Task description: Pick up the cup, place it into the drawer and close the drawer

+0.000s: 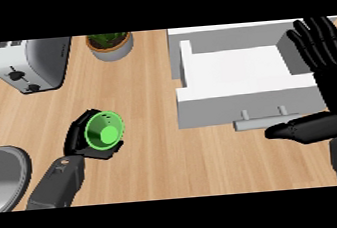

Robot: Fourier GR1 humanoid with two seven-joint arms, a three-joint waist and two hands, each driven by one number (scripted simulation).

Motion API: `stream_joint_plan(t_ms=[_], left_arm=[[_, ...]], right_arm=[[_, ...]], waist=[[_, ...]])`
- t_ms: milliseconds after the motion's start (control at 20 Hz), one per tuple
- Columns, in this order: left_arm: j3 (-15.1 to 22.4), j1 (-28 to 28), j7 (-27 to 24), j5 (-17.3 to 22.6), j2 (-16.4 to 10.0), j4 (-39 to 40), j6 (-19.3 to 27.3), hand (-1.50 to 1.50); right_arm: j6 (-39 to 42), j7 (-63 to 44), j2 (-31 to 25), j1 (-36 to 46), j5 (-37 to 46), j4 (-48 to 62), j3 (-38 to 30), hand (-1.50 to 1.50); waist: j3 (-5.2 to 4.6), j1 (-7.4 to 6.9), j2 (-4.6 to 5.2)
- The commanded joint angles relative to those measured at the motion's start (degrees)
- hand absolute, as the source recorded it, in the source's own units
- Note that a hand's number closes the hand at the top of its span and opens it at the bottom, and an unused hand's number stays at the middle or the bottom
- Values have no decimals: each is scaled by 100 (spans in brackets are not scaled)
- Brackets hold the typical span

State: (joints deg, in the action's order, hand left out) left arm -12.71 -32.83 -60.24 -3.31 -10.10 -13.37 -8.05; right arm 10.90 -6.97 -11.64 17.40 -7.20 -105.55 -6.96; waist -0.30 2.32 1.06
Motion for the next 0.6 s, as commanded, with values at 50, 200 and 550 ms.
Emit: stream_joint_plan(t_ms=[50, 200, 550], left_arm=[[-624, 289, -783, 448, 27, -128, 1129, 150], [-998, 339, -1044, 840, 13, -259, 655, 150], [-514, -134, -543, 698, 324, -893, -289, 150]], right_arm=[[-125, 168, 150, -67, 167, 127, 74, -150], [35, 112, 2, -208, 1, 12, -54, -150], [35, -81, -54, -358, -108, -276, -150, -150]], waist=[[8, -147, -16], [10, -113, -47], [29, -174, -124]])
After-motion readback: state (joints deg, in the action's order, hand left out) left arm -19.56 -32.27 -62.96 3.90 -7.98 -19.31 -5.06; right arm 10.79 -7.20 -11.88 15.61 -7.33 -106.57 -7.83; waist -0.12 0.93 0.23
